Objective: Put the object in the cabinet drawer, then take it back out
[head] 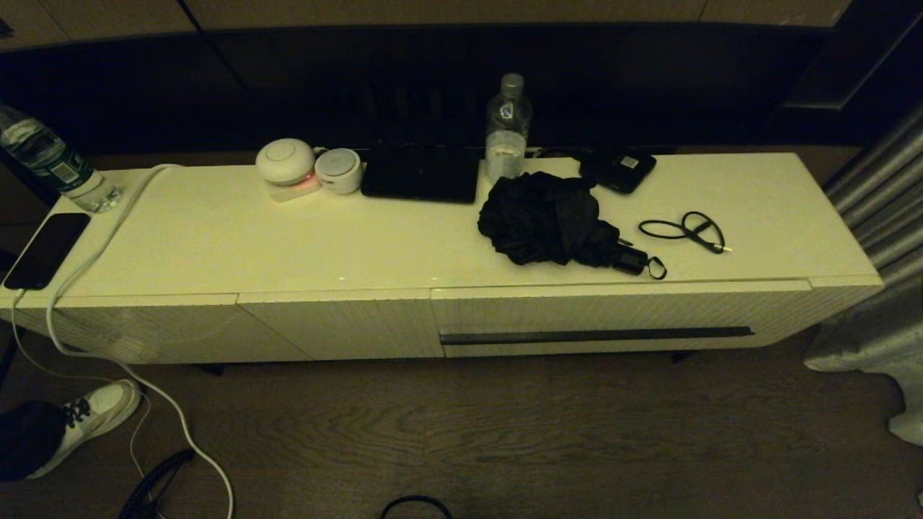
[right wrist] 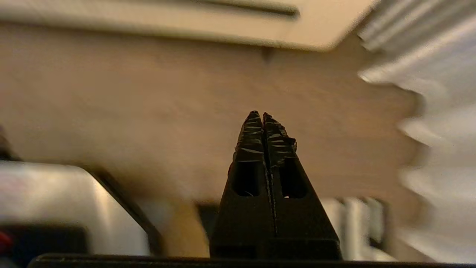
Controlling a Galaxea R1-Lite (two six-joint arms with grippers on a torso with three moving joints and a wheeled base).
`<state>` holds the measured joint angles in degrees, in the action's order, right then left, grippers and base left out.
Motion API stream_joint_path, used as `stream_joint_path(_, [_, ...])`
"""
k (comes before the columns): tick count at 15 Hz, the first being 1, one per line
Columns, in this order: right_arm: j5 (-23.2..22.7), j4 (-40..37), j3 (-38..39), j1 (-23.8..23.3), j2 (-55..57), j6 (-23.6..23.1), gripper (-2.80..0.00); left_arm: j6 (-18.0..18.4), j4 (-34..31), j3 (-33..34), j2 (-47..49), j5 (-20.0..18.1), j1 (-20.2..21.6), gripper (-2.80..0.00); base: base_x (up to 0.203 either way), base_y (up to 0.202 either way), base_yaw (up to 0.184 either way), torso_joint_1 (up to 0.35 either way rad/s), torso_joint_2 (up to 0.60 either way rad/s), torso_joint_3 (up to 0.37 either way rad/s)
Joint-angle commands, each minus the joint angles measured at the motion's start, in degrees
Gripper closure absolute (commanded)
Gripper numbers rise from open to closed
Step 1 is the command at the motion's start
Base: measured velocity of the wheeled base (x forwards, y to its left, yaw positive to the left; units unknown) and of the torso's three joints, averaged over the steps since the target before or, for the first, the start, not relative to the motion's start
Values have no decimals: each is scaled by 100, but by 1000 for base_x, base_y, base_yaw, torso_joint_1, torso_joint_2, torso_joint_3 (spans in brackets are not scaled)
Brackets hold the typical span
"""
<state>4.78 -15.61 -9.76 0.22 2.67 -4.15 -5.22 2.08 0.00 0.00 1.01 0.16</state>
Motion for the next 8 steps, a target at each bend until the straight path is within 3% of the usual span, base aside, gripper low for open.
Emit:
stream_joint_path(1, [-76,254,312,-13,-284,181,0,-5,2,8,-9,4,2,0,0,0,0,0,0,0])
stream_joint_path(8, [-271,1298,826,-13,-282,623,0,-5,2,0,-9,4,2,0,0,0,0,0,0,0])
